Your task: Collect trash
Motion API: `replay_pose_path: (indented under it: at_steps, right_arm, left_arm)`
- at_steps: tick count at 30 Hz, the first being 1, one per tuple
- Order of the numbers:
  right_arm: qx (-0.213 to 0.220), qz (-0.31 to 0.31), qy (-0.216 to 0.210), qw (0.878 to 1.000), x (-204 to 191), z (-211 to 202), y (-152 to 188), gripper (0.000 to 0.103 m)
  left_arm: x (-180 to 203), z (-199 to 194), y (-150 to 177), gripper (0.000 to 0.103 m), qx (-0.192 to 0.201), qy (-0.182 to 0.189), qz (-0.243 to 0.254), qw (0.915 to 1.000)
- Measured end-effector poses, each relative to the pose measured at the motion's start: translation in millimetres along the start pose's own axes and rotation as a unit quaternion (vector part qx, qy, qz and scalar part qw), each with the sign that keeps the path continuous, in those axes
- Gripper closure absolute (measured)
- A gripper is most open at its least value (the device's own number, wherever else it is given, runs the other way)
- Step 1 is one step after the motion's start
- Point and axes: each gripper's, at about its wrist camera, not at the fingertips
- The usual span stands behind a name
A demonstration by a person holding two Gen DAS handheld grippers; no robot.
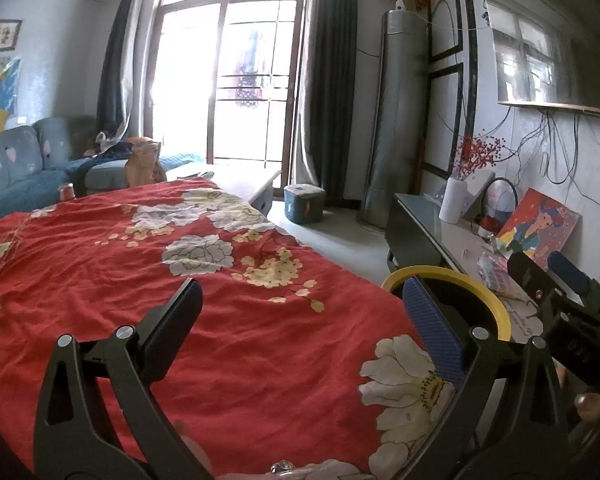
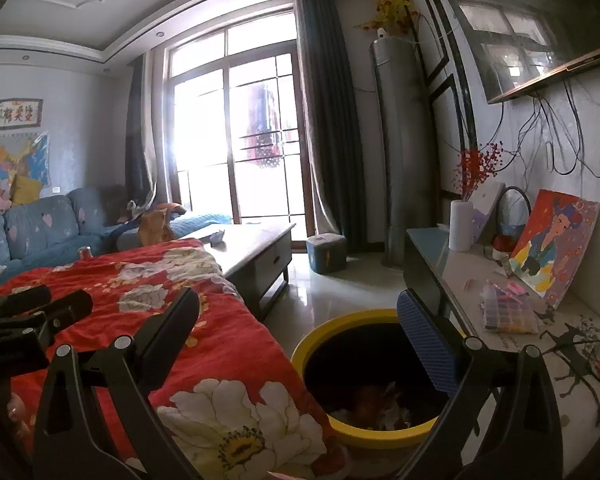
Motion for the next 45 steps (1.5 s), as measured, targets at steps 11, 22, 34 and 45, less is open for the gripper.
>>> replay_pose_path:
  at_steps: [11, 22, 34, 45]
  right_arm:
    - [-0.002, -0.001, -0.002, 1.0, -2.2, 0.3, 0.7, 0.007]
    - [-0.005, 0.0, -0.001, 1.0, -3.1, 1.6, 1.7, 0.006]
    - [-0.005, 0.0, -0.002, 1.0, -2.9, 1.8, 1.9, 0.007]
    - [-0.005, 0.001, -0.001, 1.0, -3.1, 1.7, 1.3, 0.006]
  left_arm:
    - [-0.3, 0.5, -0.2, 0.011, 0.0, 0.001, 0.0, 1.0]
    - [0.2, 0.5, 0.0, 0.011, 0.0, 0.001, 0.001, 1.0]
    - [0.0, 1.0, -0.5, 0.011, 0.0, 0.002, 0.0, 1.0]
    - [0.7, 1.3, -0.4, 0.011, 0.0, 0.001, 0.001, 1.0]
Point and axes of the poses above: each gripper's, at about its wrist camera, not at the fingertips, and z roughly the way its jaws point, x to its right, y to its underside, and after that the axes turned 2 degrees about -x, right-handed
